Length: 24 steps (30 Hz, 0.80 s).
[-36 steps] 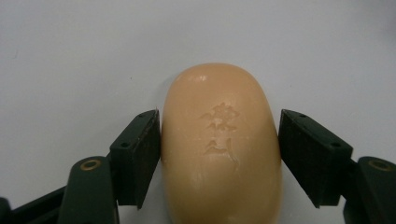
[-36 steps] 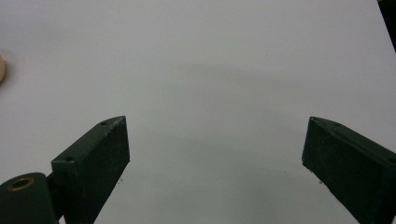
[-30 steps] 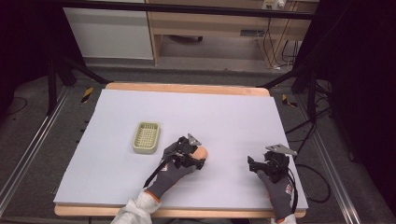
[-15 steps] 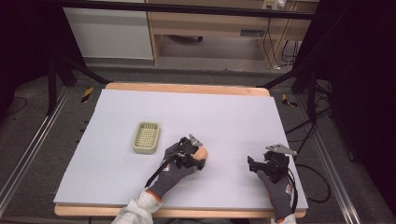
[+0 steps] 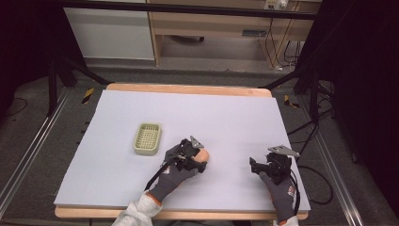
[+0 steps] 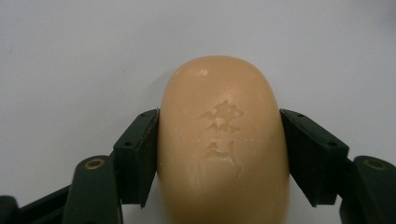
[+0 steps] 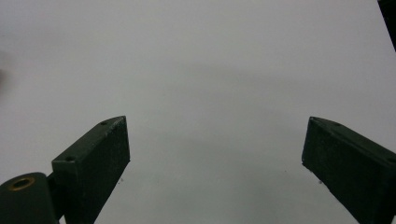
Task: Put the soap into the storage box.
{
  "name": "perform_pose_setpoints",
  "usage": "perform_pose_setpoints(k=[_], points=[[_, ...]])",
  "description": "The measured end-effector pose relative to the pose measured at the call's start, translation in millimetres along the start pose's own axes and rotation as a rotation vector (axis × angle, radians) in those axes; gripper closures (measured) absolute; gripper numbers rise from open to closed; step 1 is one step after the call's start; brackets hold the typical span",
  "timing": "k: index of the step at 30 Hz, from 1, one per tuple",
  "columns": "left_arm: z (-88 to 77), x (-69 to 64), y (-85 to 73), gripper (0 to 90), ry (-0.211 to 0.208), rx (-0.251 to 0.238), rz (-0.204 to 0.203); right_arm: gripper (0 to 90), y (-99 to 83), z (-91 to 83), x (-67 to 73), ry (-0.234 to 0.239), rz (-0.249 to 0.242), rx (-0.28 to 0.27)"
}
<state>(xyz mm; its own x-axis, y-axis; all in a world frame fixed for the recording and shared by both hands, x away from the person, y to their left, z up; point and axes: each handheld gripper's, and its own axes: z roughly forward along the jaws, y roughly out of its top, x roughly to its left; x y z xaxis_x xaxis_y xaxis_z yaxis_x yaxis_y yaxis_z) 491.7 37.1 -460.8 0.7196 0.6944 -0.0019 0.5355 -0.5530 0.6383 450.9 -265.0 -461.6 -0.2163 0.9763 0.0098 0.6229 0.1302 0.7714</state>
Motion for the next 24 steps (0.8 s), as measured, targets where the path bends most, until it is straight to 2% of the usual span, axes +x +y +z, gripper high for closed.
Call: perform_pose_setpoints(k=[11, 24], points=[[-27.6, 2.0, -1.4, 31.7, -0.007, -0.034, 0.014, 8.0, 0.2, -0.3, 0.3, -0.002, -0.002, -0.002], [-58.2, 19.4, -14.5, 31.7, 0.005, -0.073, -0.009, 8.0, 0.3, -0.2, 1.0, -0.004, -0.007, -0.003]])
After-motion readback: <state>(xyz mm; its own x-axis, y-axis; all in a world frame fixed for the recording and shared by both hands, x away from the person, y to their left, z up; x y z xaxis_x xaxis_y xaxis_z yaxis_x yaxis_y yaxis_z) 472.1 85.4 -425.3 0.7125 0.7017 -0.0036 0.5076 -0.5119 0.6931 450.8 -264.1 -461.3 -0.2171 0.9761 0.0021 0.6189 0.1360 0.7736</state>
